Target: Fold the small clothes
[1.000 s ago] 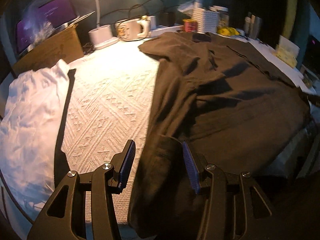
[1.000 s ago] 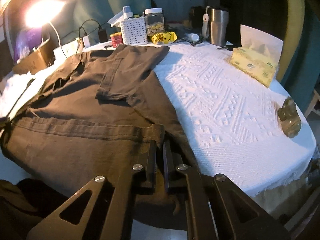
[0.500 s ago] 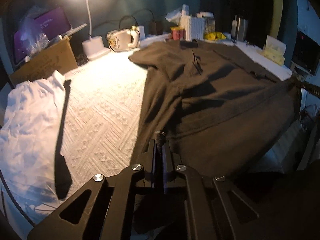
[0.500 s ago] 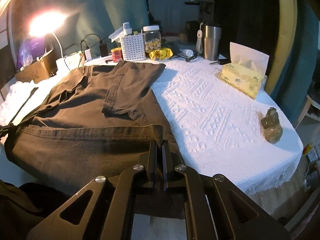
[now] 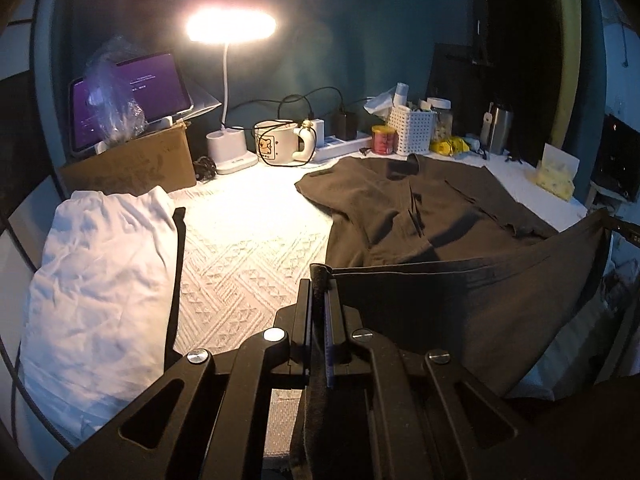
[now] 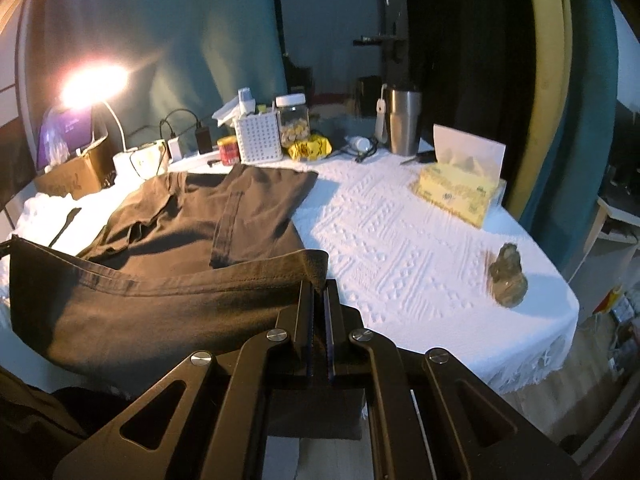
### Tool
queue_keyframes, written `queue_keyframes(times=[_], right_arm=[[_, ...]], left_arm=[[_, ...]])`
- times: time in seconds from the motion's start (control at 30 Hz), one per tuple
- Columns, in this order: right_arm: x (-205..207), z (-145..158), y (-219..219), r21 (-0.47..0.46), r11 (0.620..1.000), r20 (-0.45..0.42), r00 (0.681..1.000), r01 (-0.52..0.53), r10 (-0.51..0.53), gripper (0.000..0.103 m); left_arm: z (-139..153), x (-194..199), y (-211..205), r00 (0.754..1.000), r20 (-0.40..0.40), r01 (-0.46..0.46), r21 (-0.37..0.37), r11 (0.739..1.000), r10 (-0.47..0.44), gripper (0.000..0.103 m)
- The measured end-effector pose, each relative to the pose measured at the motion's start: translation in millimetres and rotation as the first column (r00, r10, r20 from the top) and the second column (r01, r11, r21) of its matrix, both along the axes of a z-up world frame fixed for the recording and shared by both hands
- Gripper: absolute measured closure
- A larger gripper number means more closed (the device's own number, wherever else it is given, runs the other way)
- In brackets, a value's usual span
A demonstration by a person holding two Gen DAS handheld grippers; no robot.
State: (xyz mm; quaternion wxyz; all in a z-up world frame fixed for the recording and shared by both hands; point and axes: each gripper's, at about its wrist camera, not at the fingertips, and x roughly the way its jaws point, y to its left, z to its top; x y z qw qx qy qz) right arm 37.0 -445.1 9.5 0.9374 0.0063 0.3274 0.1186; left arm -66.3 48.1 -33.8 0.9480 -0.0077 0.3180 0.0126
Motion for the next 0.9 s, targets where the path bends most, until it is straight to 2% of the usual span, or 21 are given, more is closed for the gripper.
queue_keyframes(times=[0.4,0.9], right_arm=[[14,30,2,0.001,1.0,0.072,0.997,-0.001,0.001,0.098],[57,47,10,0.01,1.0,0.107,0.994,-0.013,0.012,0.098]], left_arm=[[32,8,13,0.993,0.111,-0.031,0.001,1.0,0.031,0.1],[50,40,21,0.987,0.153,-0.059,0.014,0.998,0.056,0.1]])
